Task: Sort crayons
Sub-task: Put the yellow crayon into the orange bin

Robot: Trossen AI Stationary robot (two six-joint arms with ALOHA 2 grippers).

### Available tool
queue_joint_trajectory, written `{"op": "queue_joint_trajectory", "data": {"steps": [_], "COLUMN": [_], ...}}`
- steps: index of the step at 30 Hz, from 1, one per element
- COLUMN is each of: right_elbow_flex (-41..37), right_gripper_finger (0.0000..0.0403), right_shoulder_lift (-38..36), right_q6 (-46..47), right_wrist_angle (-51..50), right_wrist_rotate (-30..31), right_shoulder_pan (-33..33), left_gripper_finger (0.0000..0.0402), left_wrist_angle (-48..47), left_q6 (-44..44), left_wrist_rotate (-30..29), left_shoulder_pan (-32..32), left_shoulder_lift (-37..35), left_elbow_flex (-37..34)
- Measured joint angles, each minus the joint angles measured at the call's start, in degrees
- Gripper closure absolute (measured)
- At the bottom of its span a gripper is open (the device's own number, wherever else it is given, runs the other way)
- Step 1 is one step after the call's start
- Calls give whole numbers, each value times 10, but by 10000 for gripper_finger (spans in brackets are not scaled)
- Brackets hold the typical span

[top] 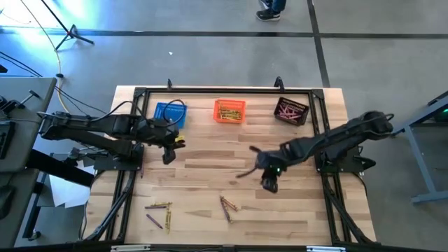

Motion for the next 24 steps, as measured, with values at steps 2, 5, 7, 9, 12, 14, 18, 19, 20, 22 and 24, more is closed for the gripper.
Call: {"op": "queue_joint_trajectory", "data": {"steps": [2,5,7,9,12,14,18,19,20,22,24], "right_elbow_flex": [2,7,7,7,8,20,107,137,169,238,307], "right_gripper_finger": [285,285,285,285,285,285,285,285,285,285,285], "right_shoulder_lift": [11,30,46,65,92,116,183,203,224,269,310], "right_q6": [0,1,18,61,149,193,203,201,201,211,238], "right_wrist_angle": [19,63,78,97,158,176,159,143,118,59,-8], "right_wrist_rotate": [19,74,114,144,151,150,146,145,145,145,145], "right_shoulder_pan": [27,60,77,88,96,102,115,117,119,119,116], "left_gripper_finger": [337,337,337,337,337,337,337,337,337,337,337], "left_wrist_angle": [11,16,22,23,28,29,26,24,23,21,20], "left_q6": [25,53,65,80,106,124,138,138,138,137,135], "left_wrist_rotate": [18,51,71,94,125,137,156,157,157,157,157], "left_shoulder_pan": [-8,-17,-25,-34,-52,-65,-92,-99,-107,-121,-137], "left_shoulder_lift": [2,7,9,10,10,10,10,10,10,10,10], "left_elbow_flex": [0,0,0,0,0,0,0,0,0,0,0]}}
